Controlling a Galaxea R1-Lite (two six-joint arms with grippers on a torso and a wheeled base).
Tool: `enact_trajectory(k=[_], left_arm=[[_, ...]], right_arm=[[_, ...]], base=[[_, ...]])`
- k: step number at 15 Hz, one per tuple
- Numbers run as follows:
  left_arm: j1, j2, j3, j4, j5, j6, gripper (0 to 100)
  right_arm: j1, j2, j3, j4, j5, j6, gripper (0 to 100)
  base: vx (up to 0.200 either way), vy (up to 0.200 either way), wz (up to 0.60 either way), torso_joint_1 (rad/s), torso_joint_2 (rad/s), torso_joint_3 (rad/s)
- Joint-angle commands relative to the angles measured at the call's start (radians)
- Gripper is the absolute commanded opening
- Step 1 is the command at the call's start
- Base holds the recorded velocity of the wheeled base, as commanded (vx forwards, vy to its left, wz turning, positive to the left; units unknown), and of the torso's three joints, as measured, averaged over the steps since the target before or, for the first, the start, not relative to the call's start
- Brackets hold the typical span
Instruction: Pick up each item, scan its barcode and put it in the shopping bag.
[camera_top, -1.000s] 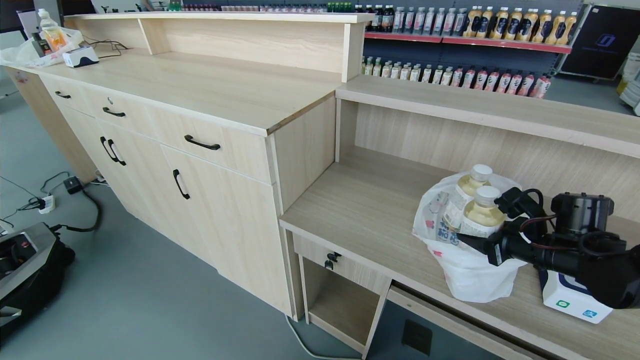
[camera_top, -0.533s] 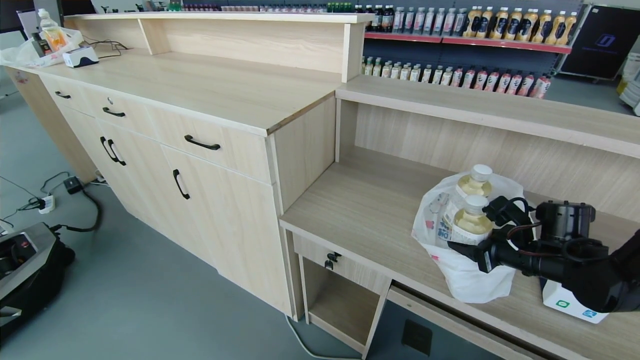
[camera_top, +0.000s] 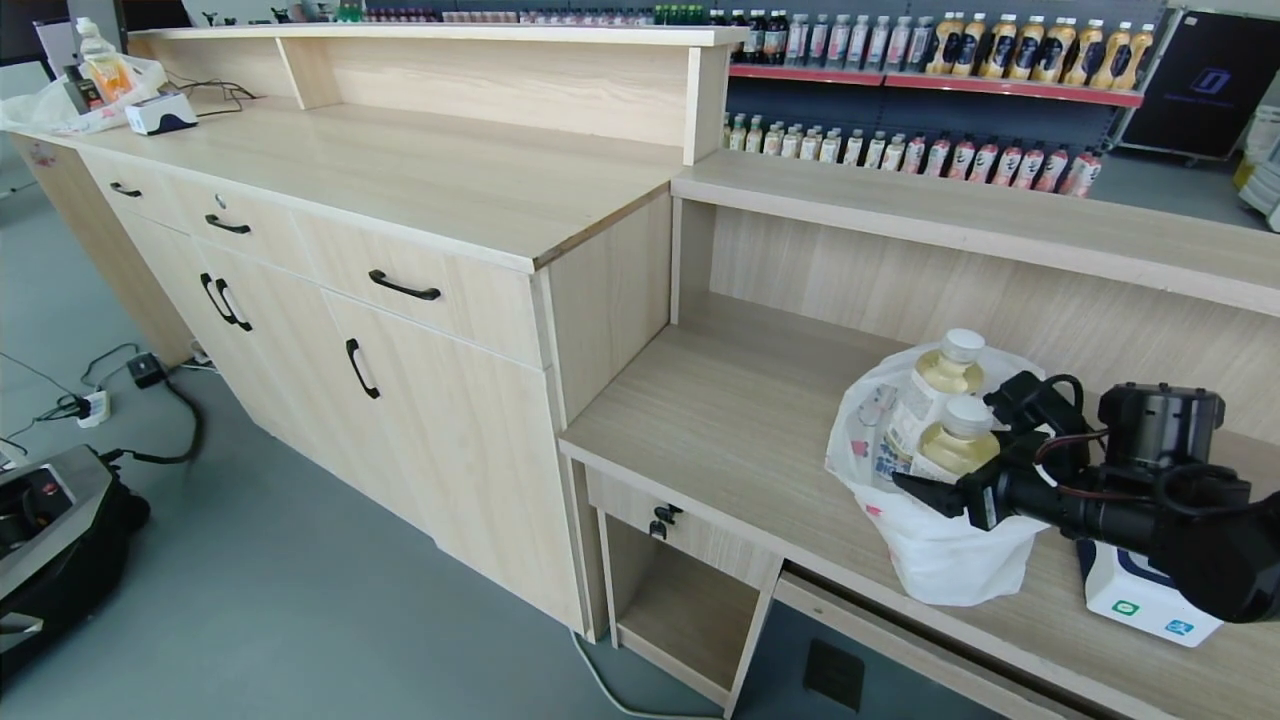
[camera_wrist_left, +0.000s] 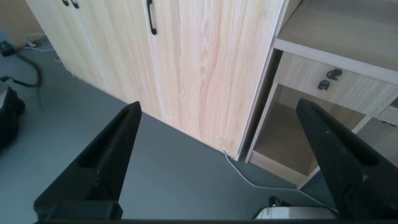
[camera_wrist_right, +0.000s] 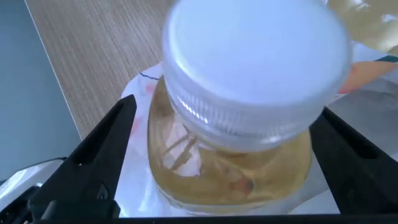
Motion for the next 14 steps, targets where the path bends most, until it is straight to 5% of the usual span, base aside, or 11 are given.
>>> enact_trajectory(k=[1, 7, 10, 12, 14], left_arm=[[0.0, 0.0, 0.0, 0.0, 0.0, -0.001, 100], [0.0, 0.0, 0.0, 0.0, 0.0, -0.001, 100], [0.0, 0.0, 0.0, 0.0, 0.0, -0.001, 100], [0.0, 0.0, 0.0, 0.0, 0.0, -0.001, 100], [0.0, 0.0, 0.0, 0.0, 0.0, -0.001, 100]], right_arm=[[-0.002, -0.135, 0.005, 0.025, -0.005, -0.007, 100], [-0.103, -0.325, 0.079, 0.03, -0.092, -0.087, 100], [-0.189, -0.452, 0.087, 0.068, -0.178, -0.098, 100], [-0.32, -0.55, 0.084, 0.172, -0.184, -0.112, 100], [-0.548, -0.644, 0.088, 0.334, -0.186, -0.158, 100]], base=[[0.0, 0.0, 0.0, 0.0, 0.0, 0.0], [0.0, 0.0, 0.0, 0.0, 0.0, 0.0], [0.0, 0.0, -0.6, 0.001, 0.0, 0.001], [0.0, 0.0, -0.6, 0.007, 0.0, 0.002], [0.0, 0.0, -0.6, 0.002, 0.0, 0.002]])
